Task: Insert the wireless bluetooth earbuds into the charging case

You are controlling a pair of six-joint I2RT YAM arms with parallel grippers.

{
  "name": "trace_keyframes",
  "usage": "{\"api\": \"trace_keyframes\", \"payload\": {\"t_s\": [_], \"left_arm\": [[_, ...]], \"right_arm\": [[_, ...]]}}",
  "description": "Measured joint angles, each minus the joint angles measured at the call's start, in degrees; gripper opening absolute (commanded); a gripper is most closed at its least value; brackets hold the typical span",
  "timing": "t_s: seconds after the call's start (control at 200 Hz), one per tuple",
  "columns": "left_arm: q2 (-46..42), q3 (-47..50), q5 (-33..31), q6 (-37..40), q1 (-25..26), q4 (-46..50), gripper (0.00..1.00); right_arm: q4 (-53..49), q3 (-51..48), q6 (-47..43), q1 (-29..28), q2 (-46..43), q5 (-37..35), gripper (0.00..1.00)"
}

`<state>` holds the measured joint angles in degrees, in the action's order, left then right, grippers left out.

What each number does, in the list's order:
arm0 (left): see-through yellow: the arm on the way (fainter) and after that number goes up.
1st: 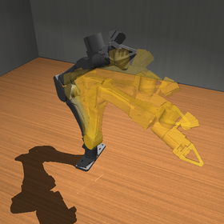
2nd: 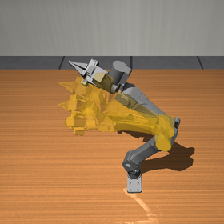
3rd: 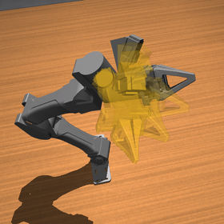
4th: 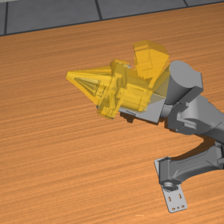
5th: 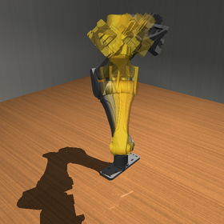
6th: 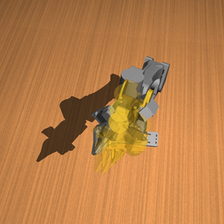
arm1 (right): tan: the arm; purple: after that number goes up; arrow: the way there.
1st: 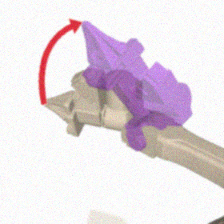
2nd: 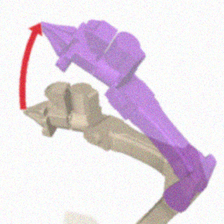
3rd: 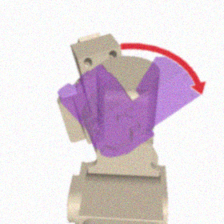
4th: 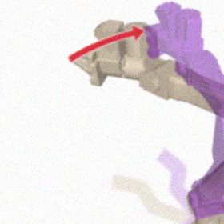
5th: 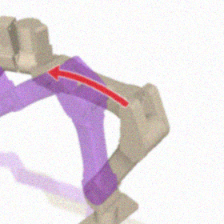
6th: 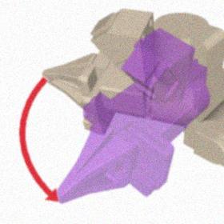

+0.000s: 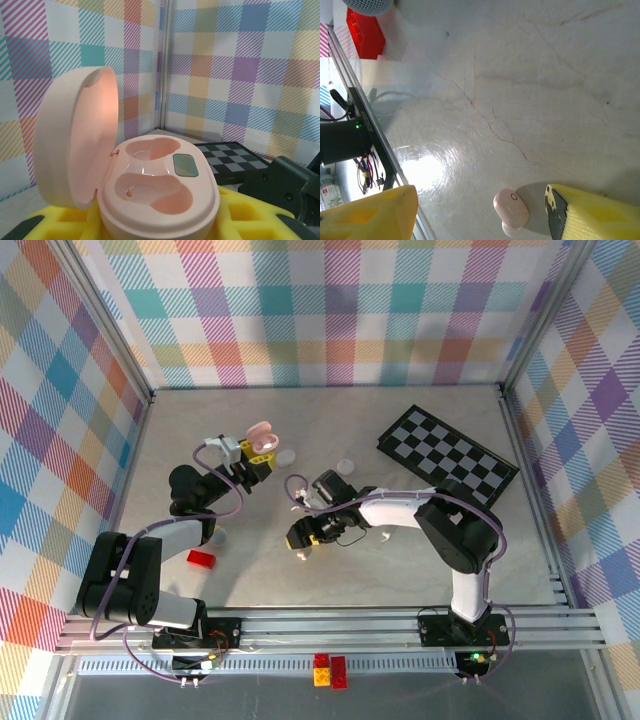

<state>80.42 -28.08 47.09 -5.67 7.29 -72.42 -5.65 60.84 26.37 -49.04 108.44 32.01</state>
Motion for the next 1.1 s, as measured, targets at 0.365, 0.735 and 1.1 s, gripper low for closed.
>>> {"api": "trace_keyframes", "payload": {"t_s": [0.365, 0.735, 1.1], "left_arm": [[0.0, 0.0, 0.0, -0.4, 0.0, 0.0, 0.38], [-1.0, 0.0, 0.0, -0.6, 0.0, 0.0, 0.38], [-1.7, 0.0, 0.4, -0.6, -0.1, 0.1, 0.38]], "right_arm": [[-1.0, 0.8, -1.2, -1.0, 0.8, 0.2, 0.65], [-3.2, 0.8, -2.1, -1.4, 0.8, 0.2, 0.59], [-3.8, 0.8, -2.1, -1.8, 0.8, 0.7, 0.51]]}}
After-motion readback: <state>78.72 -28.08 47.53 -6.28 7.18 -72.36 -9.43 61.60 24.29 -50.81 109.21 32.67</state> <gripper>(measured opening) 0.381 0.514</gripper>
